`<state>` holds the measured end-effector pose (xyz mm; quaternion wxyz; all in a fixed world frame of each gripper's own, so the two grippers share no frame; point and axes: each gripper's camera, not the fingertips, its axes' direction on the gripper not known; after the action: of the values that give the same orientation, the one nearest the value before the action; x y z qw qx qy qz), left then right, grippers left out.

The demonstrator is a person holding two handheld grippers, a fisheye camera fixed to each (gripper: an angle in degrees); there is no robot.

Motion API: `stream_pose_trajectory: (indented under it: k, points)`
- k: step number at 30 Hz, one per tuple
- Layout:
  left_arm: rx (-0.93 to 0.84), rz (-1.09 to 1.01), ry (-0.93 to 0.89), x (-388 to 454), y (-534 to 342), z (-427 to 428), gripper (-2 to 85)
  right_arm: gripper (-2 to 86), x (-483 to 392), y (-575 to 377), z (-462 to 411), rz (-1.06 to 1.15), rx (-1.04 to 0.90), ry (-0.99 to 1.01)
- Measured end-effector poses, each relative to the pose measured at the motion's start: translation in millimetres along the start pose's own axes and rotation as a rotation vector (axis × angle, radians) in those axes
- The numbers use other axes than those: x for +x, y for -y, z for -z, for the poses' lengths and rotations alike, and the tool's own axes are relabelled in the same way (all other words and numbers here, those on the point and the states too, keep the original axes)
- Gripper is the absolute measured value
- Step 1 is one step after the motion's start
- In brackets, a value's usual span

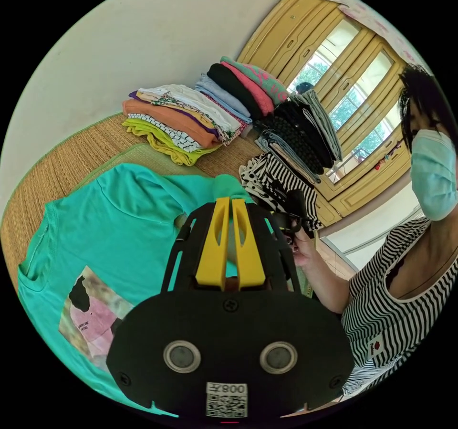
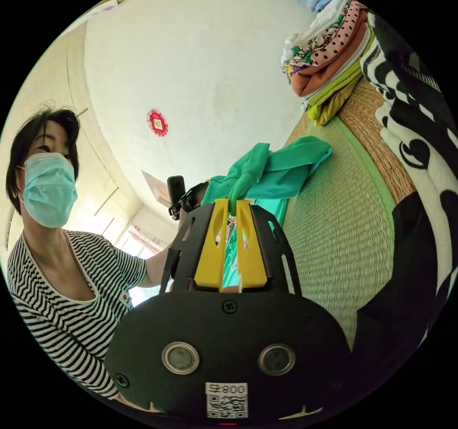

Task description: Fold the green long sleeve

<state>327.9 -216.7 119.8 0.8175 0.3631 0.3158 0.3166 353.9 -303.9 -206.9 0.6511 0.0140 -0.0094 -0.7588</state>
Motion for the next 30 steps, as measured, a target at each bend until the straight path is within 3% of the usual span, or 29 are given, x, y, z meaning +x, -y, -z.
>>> stream_pose_trajectory:
  k: [6,11,17,23,30]
  points:
    - [0.095,0.274,-0.129,-75.4,-52.8,33.8,7.3,2.4,-11.1,-1.8,-27.6,0.027,-0.042,0.023]
    - [0.174,0.589,-0.453,-135.4,-143.2,29.8,11.0,2.2,-21.8,-6.9,-51.0,0.02,-0.081,0.035]
    - [0.232,0.786,-0.763,-174.3,-193.9,6.3,11.8,2.1,-48.5,-9.9,-71.7,0.003,-0.061,0.058]
    - [0.348,0.75,-1.031,-193.4,-200.3,15.9,6.0,2.0,-85.9,2.4,-93.9,0.047,-0.06,0.063]
    - [0.475,0.723,-1.033,-222.6,-204.9,64.1,2.7,2.0,-129.8,26.1,-133.4,0.112,-0.101,-0.022]
